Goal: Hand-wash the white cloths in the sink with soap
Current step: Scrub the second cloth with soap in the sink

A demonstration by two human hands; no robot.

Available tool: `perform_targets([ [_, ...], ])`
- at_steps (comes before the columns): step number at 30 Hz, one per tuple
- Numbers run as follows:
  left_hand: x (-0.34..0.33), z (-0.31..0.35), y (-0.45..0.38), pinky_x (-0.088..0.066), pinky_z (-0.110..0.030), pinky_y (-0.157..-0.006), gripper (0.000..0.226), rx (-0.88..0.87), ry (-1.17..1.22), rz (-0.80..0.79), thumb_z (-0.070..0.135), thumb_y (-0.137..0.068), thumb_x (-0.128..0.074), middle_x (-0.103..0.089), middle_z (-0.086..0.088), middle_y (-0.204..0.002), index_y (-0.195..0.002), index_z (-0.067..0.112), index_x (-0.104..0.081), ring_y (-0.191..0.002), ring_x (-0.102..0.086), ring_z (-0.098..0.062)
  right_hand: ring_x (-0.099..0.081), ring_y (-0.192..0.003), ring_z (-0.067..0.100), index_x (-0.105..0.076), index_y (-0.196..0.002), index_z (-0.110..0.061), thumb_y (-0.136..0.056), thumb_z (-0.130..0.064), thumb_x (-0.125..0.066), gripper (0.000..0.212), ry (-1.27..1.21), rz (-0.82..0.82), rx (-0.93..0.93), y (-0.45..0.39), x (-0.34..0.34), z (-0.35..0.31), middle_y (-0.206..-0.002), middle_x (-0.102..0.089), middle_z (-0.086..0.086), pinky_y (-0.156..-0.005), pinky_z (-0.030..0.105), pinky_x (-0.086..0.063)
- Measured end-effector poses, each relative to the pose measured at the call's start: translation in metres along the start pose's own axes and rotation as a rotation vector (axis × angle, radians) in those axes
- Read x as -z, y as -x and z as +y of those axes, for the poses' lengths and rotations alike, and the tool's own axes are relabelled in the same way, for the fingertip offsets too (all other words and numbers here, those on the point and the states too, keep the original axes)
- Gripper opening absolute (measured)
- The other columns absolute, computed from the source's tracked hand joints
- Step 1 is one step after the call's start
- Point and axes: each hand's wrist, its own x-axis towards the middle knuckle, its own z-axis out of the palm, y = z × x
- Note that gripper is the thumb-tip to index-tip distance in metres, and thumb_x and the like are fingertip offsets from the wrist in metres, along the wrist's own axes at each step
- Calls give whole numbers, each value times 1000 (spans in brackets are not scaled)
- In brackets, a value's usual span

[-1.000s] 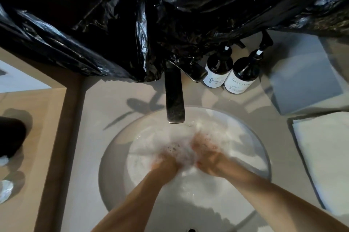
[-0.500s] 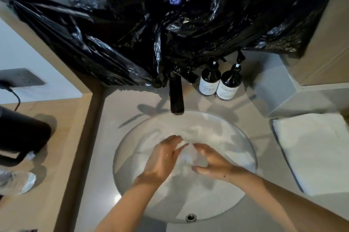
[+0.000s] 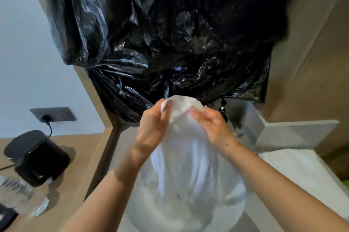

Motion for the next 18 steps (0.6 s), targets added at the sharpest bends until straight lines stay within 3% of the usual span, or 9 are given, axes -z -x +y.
perform_targets([
  [2,17,29,-17,-40,-13,-62,30,-30,-4,56,34,-102,-42,-56,12,-69,-78,26,-57,-62,-52,6,-42,-69,15,-52,-81,6,-93,-43,-59,50,-13,21,56,-7,-1,-38,-73,-45,6,-64,29,-36],
  [4,34,55,-34,-42,-16,-64,27,-83,-40,97,35,-103,-42,-57,11,-70,-83,27,-60,-64,-54,1,-38,-68,16,-51,-76,-2,-96,-33,-56,37,1,21,137,-13,1,-71,-72,-40,6,-63,28,-34],
  [6,47,74,-44,-44,-26,-68,31,-167,-52,124,40,-101,-42,-60,5,-73,-91,21,-64,-70,-53,-9,-34,-68,18,-45,-71,-1,-95,-37,-57,46,20,27,199,-19,4,-92,-72,-36,6,-62,33,-30],
  [9,56,82,-47,-42,-20,-65,32,-183,-45,127,43,-100,-41,-65,-1,-78,-88,22,-62,-69,-51,-6,-37,-76,20,-46,-77,13,-88,-52,-60,67,35,-6,199,-27,8,-101,-81,-43,6,-69,38,-29],
  [11,52,73,-38,-44,-19,-68,30,-117,-75,104,41,-102,-41,-65,2,-79,-89,23,-62,-71,-55,-6,-38,-73,20,-46,-76,12,-85,-52,-63,67,52,-35,153,-26,12,-90,-77,-44,7,-66,37,-30],
  [13,43,50,-23,-50,-28,-78,32,-37,-51,51,43,-101,-42,-68,4,-85,-96,23,-65,-82,-63,-10,-41,-63,16,-46,-70,8,-87,-44,-68,59,82,-52,61,-21,15,-63,-66,-44,8,-60,29,-35],
  [15,27,20,0,-53,-29,-81,33,28,-9,-57,44,-101,-42,-70,6,-84,-96,23,-68,-85,-66,-8,-37,-52,9,-46,-61,-3,-87,-38,-68,49,136,-45,-47,-12,15,-25,-55,-39,0,-51,21,-29],
  [17,7,-15,25,-47,-13,-69,30,94,-23,-119,35,-102,-43,-67,16,-70,-81,30,-65,-71,-61,6,-32,-53,10,-43,-56,-10,-86,-41,-68,50,197,-84,-157,2,15,21,-56,-33,0,-50,23,-23],
  [18,-5,-34,37,-42,-12,-61,31,126,-75,-127,34,-101,-43,-63,18,-62,-75,32,-59,-63,-58,7,-29,-53,9,-38,-54,-16,-87,-40,-67,50,229,-107,-205,9,14,44,-56,-31,-4,-50,23,-22],
])
